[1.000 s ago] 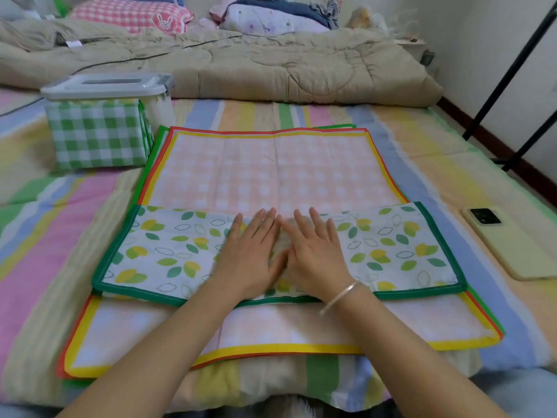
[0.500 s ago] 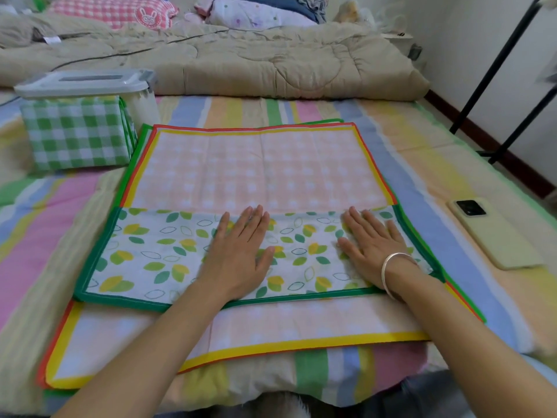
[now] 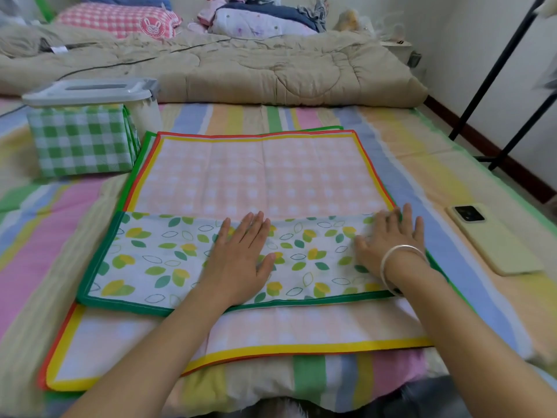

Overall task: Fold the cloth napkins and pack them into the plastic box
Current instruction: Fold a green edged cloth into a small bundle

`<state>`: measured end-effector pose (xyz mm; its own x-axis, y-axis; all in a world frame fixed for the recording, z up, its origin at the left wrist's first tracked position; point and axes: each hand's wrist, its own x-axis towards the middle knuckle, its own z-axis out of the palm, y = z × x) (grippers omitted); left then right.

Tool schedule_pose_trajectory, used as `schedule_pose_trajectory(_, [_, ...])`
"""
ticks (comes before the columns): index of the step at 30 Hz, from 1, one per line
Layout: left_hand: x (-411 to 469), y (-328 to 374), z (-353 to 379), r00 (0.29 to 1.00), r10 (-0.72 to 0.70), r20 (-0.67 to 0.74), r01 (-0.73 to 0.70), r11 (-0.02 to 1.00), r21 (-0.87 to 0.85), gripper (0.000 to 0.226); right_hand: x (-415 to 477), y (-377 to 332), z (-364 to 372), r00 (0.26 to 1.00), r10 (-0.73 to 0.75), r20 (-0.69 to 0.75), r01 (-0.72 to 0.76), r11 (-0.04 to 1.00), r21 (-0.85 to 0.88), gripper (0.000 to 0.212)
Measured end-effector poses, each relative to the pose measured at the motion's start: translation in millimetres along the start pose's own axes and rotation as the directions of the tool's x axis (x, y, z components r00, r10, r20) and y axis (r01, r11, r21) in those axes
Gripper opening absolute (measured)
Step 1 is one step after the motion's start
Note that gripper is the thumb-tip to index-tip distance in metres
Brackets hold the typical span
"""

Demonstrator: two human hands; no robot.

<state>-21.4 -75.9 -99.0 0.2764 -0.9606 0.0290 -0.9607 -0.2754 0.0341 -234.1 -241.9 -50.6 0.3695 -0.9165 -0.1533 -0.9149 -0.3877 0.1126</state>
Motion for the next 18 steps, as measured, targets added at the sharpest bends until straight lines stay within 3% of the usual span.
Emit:
schedule_pose_trajectory(2, [-0.3,1.1,-1.1,1.000,0.001,0.002,-0.001,1.000,0.012,0.084,-7.0,-30.1,-10.3,0.986,-0.150,-0.068,0.152,0.988,0.027,0.067])
schedule_pose_trajectory(5, [-0.1,1.5,-2.3,1.000,0.002,0.001,-0.002,1.000,0.014,0.085,-22.6,-81.7,-7.6,0.907,-0.400,-0.133,0.413,0.906,0.093,0.061])
schedule_pose_trajectory(8, [0.7,1.1,-1.9,1.000,0.013,-0.013,-0.014,1.000,-0.026,0.083,-27.6,-102.7,13.5,0.908,-0.418,-0.033,0.419,0.901,0.110,0.061])
schedule_pose_trajectory(13, [-10.3,-11.2,-11.5,0.999,0.039,-0.038,-0.046,0.978,-0.203,0.080,-25.6,-101.2,24.4,0.914,-0.405,-0.034,0.406,0.907,0.107,0.061])
schedule_pose_trajectory(16, [-35.4,-46.2,-16.7,0.999,0.032,-0.017,-0.032,0.999,-0.002,0.077,-25.3,-100.9,25.3,0.914,-0.403,-0.037,0.405,0.907,0.114,0.061])
schedule_pose_trajectory(18, [-58.5,-84.8,-23.5,0.997,-0.070,-0.044,0.073,0.995,0.074,0.077,-24.9,-99.9,25.6,0.913,-0.406,-0.040,0.408,0.906,0.116,0.061])
